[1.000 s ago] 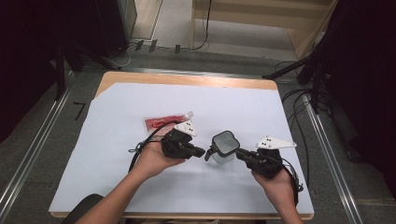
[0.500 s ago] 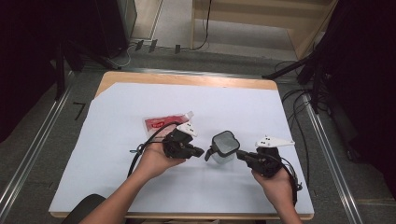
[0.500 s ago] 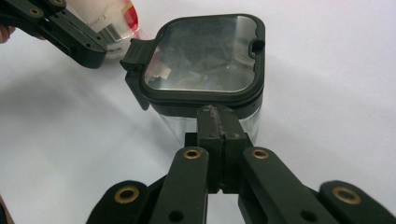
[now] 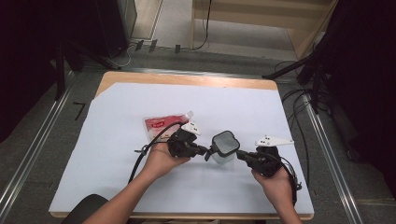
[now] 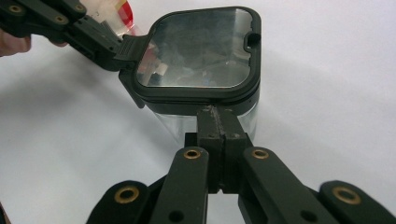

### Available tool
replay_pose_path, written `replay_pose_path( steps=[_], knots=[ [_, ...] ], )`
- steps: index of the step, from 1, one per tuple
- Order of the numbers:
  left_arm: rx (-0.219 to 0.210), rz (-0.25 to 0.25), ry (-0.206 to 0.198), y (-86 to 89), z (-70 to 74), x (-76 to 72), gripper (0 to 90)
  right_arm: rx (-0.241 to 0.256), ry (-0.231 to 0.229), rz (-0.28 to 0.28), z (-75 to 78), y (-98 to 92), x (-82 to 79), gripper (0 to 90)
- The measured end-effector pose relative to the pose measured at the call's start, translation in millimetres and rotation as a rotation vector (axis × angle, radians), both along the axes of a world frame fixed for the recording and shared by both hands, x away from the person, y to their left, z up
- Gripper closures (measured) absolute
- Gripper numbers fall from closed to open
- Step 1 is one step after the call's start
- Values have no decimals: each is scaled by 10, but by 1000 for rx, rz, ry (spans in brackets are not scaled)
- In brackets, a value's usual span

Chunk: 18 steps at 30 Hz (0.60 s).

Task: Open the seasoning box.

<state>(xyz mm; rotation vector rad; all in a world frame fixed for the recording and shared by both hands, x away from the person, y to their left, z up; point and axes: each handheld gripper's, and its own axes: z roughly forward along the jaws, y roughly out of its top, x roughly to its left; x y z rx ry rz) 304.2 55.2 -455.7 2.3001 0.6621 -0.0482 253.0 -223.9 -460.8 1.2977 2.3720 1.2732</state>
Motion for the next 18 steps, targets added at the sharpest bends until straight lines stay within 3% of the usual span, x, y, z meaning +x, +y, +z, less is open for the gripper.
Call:
replay_pose_path(
  steps=[9,18],
  knots=[
    [40,15,-15,-50,-59,12,900,-8,14,1,-22,20,12,900],
    [22,-7,-10,-108,-64,-61,900,-14,16,-9,-29,24,36,900]
  ],
)
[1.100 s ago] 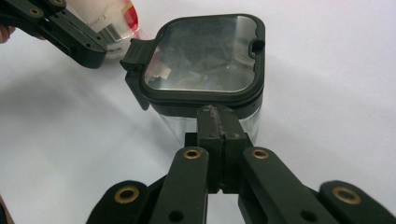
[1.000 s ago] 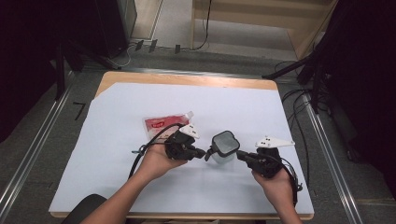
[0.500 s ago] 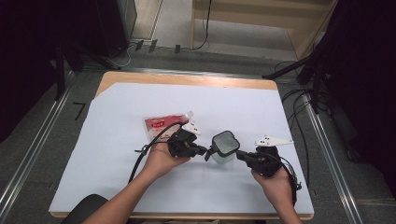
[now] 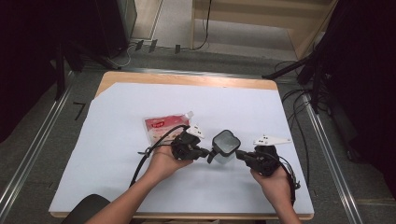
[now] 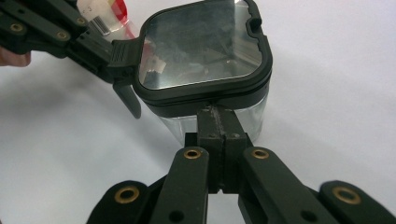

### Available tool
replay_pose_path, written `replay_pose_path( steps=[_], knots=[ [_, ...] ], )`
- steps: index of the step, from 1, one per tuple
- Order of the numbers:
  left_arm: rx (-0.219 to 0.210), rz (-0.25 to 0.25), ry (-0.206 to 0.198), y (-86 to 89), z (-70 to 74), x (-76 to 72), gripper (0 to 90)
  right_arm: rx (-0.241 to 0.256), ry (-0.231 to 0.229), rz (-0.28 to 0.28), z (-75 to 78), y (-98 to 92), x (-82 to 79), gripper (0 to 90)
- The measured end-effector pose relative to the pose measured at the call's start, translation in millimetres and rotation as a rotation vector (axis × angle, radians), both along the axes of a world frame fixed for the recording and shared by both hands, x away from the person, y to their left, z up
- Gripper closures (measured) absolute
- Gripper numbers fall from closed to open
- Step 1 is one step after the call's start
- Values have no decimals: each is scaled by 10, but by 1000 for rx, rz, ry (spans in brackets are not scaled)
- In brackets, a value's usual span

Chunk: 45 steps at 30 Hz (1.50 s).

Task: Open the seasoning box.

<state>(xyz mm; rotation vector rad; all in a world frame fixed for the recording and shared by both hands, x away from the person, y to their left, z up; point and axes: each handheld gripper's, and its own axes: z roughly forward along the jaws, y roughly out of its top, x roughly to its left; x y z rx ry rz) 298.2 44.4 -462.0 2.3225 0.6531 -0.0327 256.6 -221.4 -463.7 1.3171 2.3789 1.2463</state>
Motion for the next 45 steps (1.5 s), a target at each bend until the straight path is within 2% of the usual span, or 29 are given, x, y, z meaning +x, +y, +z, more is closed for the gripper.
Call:
replay_pose_path(
  steps=[7,18,22,26,30,36,39,42,45],
  knots=[
    [-29,-14,-1,-34,-19,-14,900,-2,2,-5,-18,-10,36,900],
    [-34,-20,-7,-133,-57,-26,900,-3,6,-12,-51,-33,106,900],
    [-23,-25,-14,-161,-67,-22,900,-3,11,-14,-62,-37,137,900],
    [-37,-25,-11,-193,-72,-34,900,-4,18,-16,-73,-34,155,900],
    [-39,-30,-8,-229,-81,-60,900,-25,-4,-8,-88,-20,199,900],
    [-41,-14,-18,-265,-94,-32,900,9,11,-21,-121,-56,282,900],
    [-39,-13,-23,-285,-89,-31,900,12,9,-24,-128,-55,291,900],
    [-46,-11,-5,-317,-93,-50,900,11,11,-16,-134,-49,303,900],
    [-41,-12,-14,-353,-88,-73,900,12,7,-13,-142,-32,323,900]
  ],
)
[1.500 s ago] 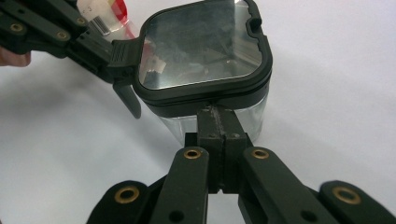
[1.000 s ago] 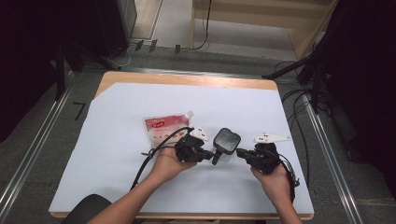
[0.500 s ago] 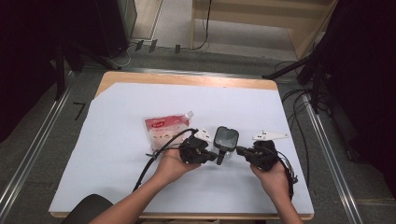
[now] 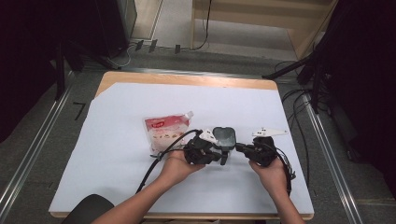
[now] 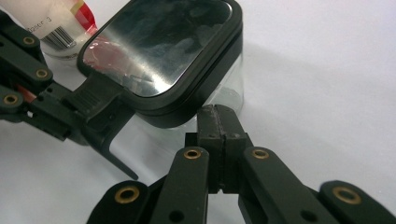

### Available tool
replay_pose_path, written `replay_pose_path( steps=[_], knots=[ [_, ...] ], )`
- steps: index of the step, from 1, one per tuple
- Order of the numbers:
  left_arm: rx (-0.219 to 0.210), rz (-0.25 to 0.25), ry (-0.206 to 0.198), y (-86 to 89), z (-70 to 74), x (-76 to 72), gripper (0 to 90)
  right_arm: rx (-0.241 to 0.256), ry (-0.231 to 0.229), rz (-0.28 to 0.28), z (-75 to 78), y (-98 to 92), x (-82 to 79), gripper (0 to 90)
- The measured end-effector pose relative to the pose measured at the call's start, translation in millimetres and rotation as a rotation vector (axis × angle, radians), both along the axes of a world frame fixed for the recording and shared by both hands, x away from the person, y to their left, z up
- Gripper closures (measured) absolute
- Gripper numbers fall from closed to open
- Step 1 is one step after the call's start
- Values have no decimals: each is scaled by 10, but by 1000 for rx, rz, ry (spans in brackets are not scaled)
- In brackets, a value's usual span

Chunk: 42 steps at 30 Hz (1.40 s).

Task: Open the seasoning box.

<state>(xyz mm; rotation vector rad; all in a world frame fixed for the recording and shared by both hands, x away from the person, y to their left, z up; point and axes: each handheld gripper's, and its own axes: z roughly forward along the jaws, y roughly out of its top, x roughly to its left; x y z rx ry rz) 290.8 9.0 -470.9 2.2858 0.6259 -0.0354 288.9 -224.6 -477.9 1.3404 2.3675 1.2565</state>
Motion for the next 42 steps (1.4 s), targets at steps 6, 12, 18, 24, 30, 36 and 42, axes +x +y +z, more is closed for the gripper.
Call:
replay_pose_path(
  steps=[6,12,18,24,30,36,42],
  knots=[
    [-5,-6,1,-55,-6,-4,900,-2,2,-4,-7,21,22,900],
    [-23,-16,17,-123,-29,-26,900,0,-3,-4,-20,68,66,900],
    [-21,-52,49,-51,7,-9,851,-4,-10,-12,8,42,55,900],
    [-43,-78,89,65,108,-34,724,17,-11,-17,76,-32,-24,900],
    [-5,-94,92,148,152,-45,593,6,-12,4,129,-19,-144,900],
    [-32,-101,78,244,213,-58,507,7,-3,9,171,-8,-318,900],
    [-50,-92,60,335,271,-62,466,17,3,22,172,45,-466,900]
  ],
)
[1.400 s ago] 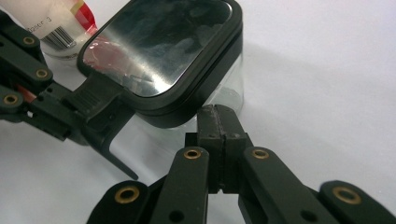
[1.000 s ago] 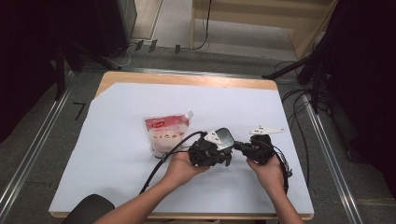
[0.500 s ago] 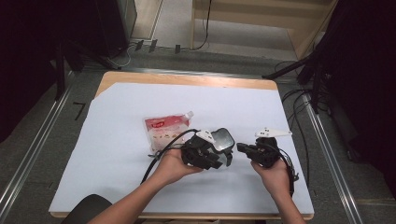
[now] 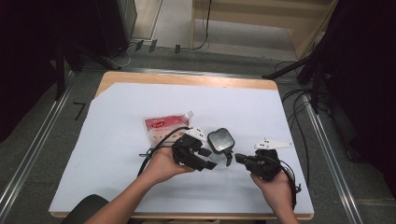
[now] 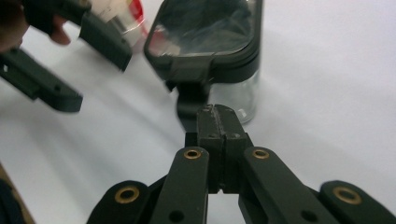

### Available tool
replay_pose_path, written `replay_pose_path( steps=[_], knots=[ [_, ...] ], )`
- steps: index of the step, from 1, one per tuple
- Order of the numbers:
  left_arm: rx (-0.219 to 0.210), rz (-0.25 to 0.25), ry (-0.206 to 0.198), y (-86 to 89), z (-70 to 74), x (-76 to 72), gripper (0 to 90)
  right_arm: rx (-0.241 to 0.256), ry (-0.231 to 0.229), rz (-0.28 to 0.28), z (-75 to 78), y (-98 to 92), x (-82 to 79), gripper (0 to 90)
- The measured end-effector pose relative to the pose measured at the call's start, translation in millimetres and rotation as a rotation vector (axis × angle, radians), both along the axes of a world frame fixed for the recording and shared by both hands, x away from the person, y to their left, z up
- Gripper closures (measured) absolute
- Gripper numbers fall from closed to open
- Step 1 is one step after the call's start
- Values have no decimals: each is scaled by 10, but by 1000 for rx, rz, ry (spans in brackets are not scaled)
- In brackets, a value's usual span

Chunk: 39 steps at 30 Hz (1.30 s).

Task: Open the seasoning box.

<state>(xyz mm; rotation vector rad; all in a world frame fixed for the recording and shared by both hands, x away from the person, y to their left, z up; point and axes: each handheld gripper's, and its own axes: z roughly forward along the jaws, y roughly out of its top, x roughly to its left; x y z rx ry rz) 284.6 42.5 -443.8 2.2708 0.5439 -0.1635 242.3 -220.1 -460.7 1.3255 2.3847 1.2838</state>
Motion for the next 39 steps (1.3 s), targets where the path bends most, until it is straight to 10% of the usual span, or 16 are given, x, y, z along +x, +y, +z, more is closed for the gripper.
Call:
replay_pose_path(
  steps=[19,39],
  knots=[
    [9,16,-6,67,3,-16,413,-23,7,65,-148,372,-102,900],
    [10,23,-14,80,14,-16,406,-42,13,25,-194,319,-48,900]
  ],
)
